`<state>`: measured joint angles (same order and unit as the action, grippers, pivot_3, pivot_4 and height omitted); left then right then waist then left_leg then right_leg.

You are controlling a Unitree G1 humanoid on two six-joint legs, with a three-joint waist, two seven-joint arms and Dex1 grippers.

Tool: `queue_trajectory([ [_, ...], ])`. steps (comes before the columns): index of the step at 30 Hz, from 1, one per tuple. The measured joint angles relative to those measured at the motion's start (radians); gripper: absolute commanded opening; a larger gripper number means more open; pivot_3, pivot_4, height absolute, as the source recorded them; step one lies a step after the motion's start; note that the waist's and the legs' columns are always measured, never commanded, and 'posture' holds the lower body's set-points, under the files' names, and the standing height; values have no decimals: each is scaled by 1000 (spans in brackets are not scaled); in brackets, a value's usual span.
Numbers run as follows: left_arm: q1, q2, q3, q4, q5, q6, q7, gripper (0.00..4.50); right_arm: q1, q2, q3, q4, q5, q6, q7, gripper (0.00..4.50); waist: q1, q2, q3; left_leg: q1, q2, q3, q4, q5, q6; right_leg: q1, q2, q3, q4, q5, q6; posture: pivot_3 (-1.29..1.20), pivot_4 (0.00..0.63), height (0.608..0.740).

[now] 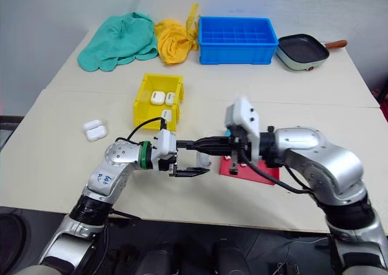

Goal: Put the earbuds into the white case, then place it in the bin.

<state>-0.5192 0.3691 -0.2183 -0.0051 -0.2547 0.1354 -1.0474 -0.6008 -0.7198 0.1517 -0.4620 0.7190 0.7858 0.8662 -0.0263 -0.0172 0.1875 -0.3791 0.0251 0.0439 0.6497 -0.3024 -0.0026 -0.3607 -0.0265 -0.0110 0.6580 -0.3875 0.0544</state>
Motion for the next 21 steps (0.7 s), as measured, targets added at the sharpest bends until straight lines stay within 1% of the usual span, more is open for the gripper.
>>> queue_trajectory([
  [3, 0, 0, -1, -2, 2, 4, 4, 2809, 4, 0, 44, 4, -51, -1, 0, 62, 2, 0, 0, -3, 0, -1, 1, 0, 0, -1, 0, -1, 0, 0, 0, 0, 150, 740],
  [6, 4, 8, -1, -18, 8, 6, 10, 2809, 45, -31, 23, 17, -73, -9, 14, 62, 4, 0, 0, -8, 0, -4, 4, 0, 1, -3, 0, -3, 1, 0, 0, 0, 150, 740],
  [10, 32, 29, 20, -32, 2, 4, 9, 2809, 170, -137, -76, 60, -104, -62, 70, 62, 11, 0, 0, -9, -1, -5, 4, -1, 1, -3, -1, -4, 0, 0, 0, 0, 150, 740],
  [12, 48, 33, 43, -72, -24, 10, 11, 2809, 250, -146, -130, 84, -108, -105, 99, 62, 17, 0, 0, -9, -1, -5, 4, -1, 1, -3, -1, -4, 0, 0, 0, 0, 150, 740],
  [13, 61, 33, 54, -97, -41, 30, 20, 2809, 303, -127, -182, 86, -89, -129, 106, 62, 19, 0, 0, -9, -1, -5, 3, -1, 1, -3, 0, -4, 0, 0, 0, 0, 150, 740],
  [15, 105, 38, 98, -141, -87, 79, 50, 2809, 393, -50, -324, 93, -16, -164, 102, 439, 19, 0, 0, -8, 0, -5, 3, 0, 1, -2, 0, -5, 1, 0, 0, 0, 150, 740],
  [16, 118, 40, 118, -150, -104, 97, 62, 2809, 422, -33, -366, 93, 12, -176, 103, 641, 19, 0, 0, -8, 0, -5, 3, 0, 0, -2, 1, -5, 1, 0, 0, 0, 150, 740],
  [18, 151, 43, 181, -184, -155, 160, 113, 2809, 507, 0, -465, 67, 56, -216, 109, 1349, 23, 0, 0, -7, 0, -6, 3, 0, 0, -1, 1, -5, 1, 0, 0, 0, 150, 740],
  [19, 164, 47, 227, -206, -176, 203, 165, 2809, 560, 32, -515, 39, 58, -260, 107, 1695, 23, 0, 0, -7, 0, -7, 3, 0, 0, 0, 1, -5, 1, 0, 0, 0, 150, 740],
  [21, 175, 51, 312, -232, -209, 274, 257, 2809, 624, 94, -565, -2, 42, -346, 90, 2377, 22, 0, 0, -6, 0, -7, 4, 0, 0, 0, 0, -5, 1, 0, 0, 0, 150, 740],
])
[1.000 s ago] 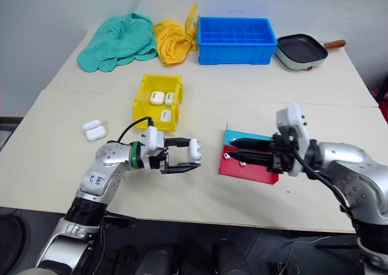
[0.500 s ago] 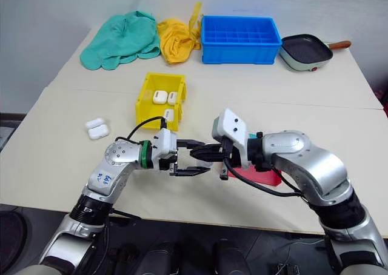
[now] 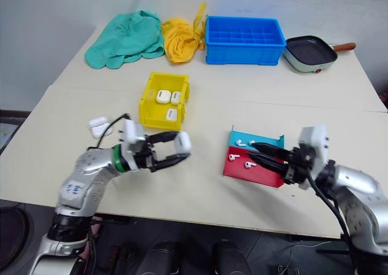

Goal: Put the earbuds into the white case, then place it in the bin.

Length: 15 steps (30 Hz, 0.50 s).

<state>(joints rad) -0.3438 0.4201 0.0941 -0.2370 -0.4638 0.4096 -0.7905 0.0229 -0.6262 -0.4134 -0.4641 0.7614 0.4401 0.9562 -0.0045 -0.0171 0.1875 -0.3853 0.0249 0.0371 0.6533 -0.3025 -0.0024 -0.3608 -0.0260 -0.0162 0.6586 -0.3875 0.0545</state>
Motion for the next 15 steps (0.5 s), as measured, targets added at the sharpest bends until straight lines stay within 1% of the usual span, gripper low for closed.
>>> queue_trajectory([
  [2, -2, -3, 91, -31, -47, 80, 105, 2809, 37, 64, -46, -32, -42, -107, -35, 3077, -2, 0, 0, 0, 0, 0, 1, 0, 0, 0, 0, 1, 0, 0, 0, 0, 150, 740],
  [5, -36, -9, 174, -37, -82, 153, 235, 2809, 49, 89, -94, -41, -75, -222, -55, 4187, 1, 0, 0, 2, -1, 0, 2, 1, -1, 1, 0, 1, 0, 0, 0, 0, 150, 740],
  [6, -57, -11, 188, -30, -92, 175, 265, 2809, 54, 90, -104, -41, -81, -249, -54, 4469, 1, 0, 0, 2, -1, 0, 2, 1, -1, 1, 0, 1, 0, 0, 0, 0, 150, 740],
  [8, -127, -2, 188, 32, -92, 202, 285, 2809, 77, 89, -98, -38, -113, -306, -33, 4469, 7, 0, 0, 2, -2, -1, 2, 2, -2, 2, 0, 1, 1, 0, 0, 0, 150, 740],
  [11, -254, 18, 121, 205, -28, 163, 270, 2809, 81, 91, -73, 5, -152, -376, -12, 4469, 7, 0, 0, 3, -3, 0, 2, 2, -2, 2, -1, 2, 1, 0, 0, 0, 150, 740],
  [13, -346, 10, 80, 354, 25, 117, 273, 2809, 80, 94, -53, 32, -168, -404, -8, 4469, 7, 0, 0, 2, -4, 0, 2, 2, -1, 1, -1, 2, 1, 0, 0, 0, 150, 740],
  [15, -462, 5, 53, 546, 88, 66, 294, 2809, 76, 95, -18, 45, -188, -423, -8, 4469, 5, 0, 0, 2, -3, 0, 2, 2, -2, 0, -1, 2, 2, 0, 0, 0, 150, 740],
])
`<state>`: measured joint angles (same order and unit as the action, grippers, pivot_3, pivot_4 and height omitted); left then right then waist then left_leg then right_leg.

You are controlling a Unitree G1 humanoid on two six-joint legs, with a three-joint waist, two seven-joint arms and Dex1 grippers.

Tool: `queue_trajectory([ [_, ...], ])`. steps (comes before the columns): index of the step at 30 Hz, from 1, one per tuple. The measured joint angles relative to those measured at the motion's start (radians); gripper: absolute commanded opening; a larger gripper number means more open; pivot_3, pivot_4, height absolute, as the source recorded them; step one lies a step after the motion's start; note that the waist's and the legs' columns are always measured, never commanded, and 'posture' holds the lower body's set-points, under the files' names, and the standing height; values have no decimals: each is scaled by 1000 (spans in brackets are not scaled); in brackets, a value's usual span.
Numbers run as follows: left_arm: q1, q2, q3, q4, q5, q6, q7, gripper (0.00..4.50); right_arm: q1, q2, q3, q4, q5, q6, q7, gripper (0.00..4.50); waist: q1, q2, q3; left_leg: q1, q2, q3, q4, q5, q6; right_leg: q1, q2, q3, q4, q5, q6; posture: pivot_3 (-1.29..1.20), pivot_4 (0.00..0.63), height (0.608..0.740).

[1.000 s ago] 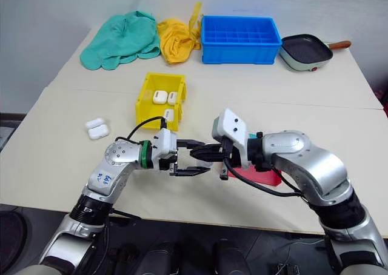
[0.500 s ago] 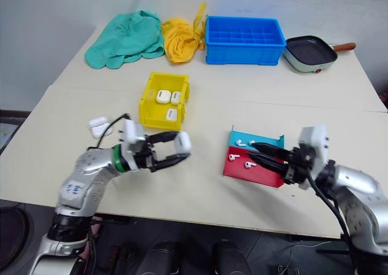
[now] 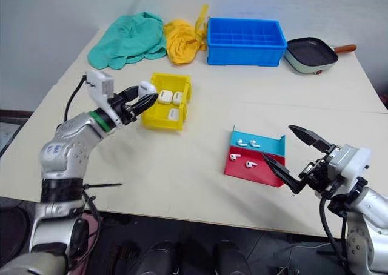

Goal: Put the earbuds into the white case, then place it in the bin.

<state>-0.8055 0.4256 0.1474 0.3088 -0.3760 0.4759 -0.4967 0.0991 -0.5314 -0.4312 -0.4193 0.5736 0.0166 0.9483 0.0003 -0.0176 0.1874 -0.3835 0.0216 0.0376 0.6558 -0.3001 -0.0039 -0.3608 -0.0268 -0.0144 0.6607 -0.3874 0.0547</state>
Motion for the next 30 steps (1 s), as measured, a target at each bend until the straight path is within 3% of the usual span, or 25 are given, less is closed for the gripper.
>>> queue_trajectory([
  [5, -133, -1, -53, 253, 84, -137, -72, 2809, 0, 1, 41, 3, -19, -20, -17, 4469, -3, 0, 0, 0, 0, 1, -2, 1, -1, -3, 0, 0, 3, 0, 0, 0, 150, 740],
  [10, -154, 2, -69, 371, 119, -194, -135, 4458, 1, 1, 66, 3, -35, -21, -52, 4500, -1, 0, 0, -5, 0, 1, 1, 1, -1, -9, 0, 0, 9, 0, 0, 0, 150, 740],
  [14, -112, 48, -64, 295, 115, -226, -207, 4486, 4, 1, 85, 1, -48, -19, -75, 4500, -7, 0, 0, -7, 1, 2, 3, 1, -2, -12, 0, 1, 14, 0, 0, 0, 150, 740],
  [18, 89, 141, -6, 33, 17, -234, -375, 4486, 1, -14, 100, 0, -55, -16, -78, 4500, -20, 0, 0, -5, 1, 1, 3, 1, -3, -12, 0, 2, 15, 0, 0, 0, 150, 740],
  [24, 581, 364, 95, -269, 13, -316, -532, 4486, -2, -142, 75, 66, -51, -22, 35, 4500, -35, 0, 0, -2, 2, 1, 2, 1, -2, -8, 0, 3, 12, 0, -1, 0, 150, 740],
  [30, 974, 378, 243, -391, 65, -465, -531, 4486, -6, -232, 53, 217, -46, -96, 210, 4500, -18, 0, 0, 10, 0, 0, -5, -3, 7, 8, -4, 2, -2, -1, -2, 0, 150, 740],
])
